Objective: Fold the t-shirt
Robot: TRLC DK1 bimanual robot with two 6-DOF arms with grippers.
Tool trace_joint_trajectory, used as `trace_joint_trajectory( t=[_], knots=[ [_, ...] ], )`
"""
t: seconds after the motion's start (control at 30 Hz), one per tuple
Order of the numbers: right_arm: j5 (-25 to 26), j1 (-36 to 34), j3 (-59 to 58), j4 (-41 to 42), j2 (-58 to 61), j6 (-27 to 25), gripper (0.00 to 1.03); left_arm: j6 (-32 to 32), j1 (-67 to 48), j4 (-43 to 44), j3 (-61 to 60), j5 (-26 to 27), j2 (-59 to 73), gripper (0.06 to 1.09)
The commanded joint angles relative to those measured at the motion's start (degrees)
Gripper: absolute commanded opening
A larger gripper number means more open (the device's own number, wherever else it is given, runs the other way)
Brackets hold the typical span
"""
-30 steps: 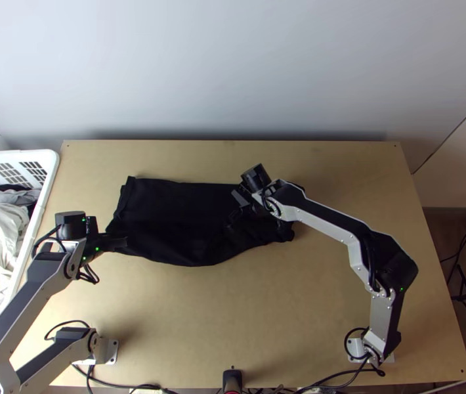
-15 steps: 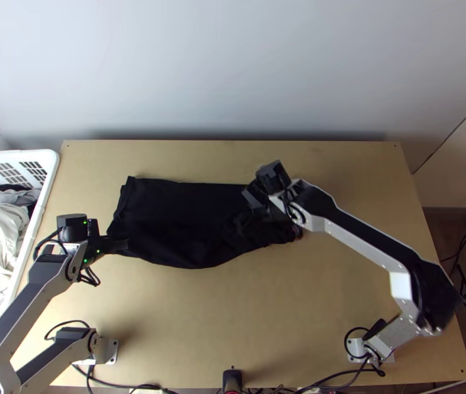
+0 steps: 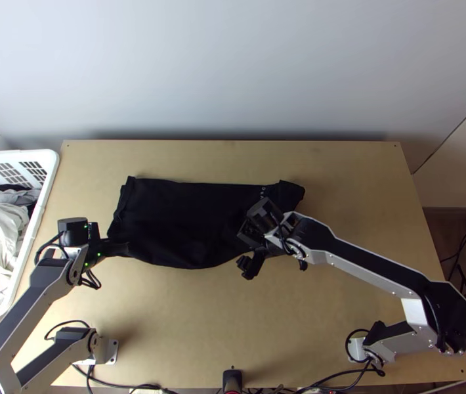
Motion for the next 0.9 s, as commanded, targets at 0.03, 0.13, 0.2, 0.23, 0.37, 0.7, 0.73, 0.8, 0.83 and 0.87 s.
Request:
trace_joint_trajectory(
  t=[0.03, 0.13, 0.2, 0.23, 0.37, 0.7, 0.73, 0.8, 0.83, 0.87],
  knots=[
    [4.16, 1.07, -3.13, 3.06, 1.99, -4.79, 0.83, -0.57, 0.06, 2.38, -2.53, 0.41, -0.47, 0.09],
    [5.74, 1.16, -3.13, 5.17, 3.13, -6.55, 0.83, -0.92, -0.03, 3.35, -2.79, 0.93, -0.12, 0.09],
    [6.62, 1.24, -2.78, 6.13, 4.36, -7.25, 0.83, -0.92, -0.03, 3.88, -3.06, 1.11, 0.15, 0.09],
    [7.23, 1.24, -2.78, 6.92, 4.98, -7.43, 0.83, -0.92, -0.03, 3.97, -3.14, 1.2, 0.23, 0.09],
    [9.43, 1.16, -2.34, 9.21, 7.17, -8.3, 0.83, -0.74, 0.06, 4.58, -3.76, 1.64, 0.32, 0.09],
    [11.63, 0.01, -1.19, 11.67, 10.69, -9.36, 0.73, -0.21, 0.14, 5.64, -5.61, 1.81, 0.23, 0.09],
    [11.89, -0.07, -0.84, 11.67, 10.95, -9.36, 0.72, -0.13, 0.14, 5.72, -5.52, 1.9, 0.23, 0.09],
    [12.68, -0.43, -0.4, 12.28, 11.39, -9.36, 0.72, -0.04, 0.06, 5.81, -5.34, 2.52, 0.23, 0.09],
    [13.3, -0.6, -0.14, 12.55, 11.66, -9.36, 0.72, -0.04, 0.06, 5.9, -5.25, 2.52, 0.32, 0.09],
    [13.56, -0.69, 0.04, 12.81, 11.83, -9.36, 0.69, -0.04, 0.06, 5.99, -5.25, 2.6, 0.32, 0.09]
  ],
)
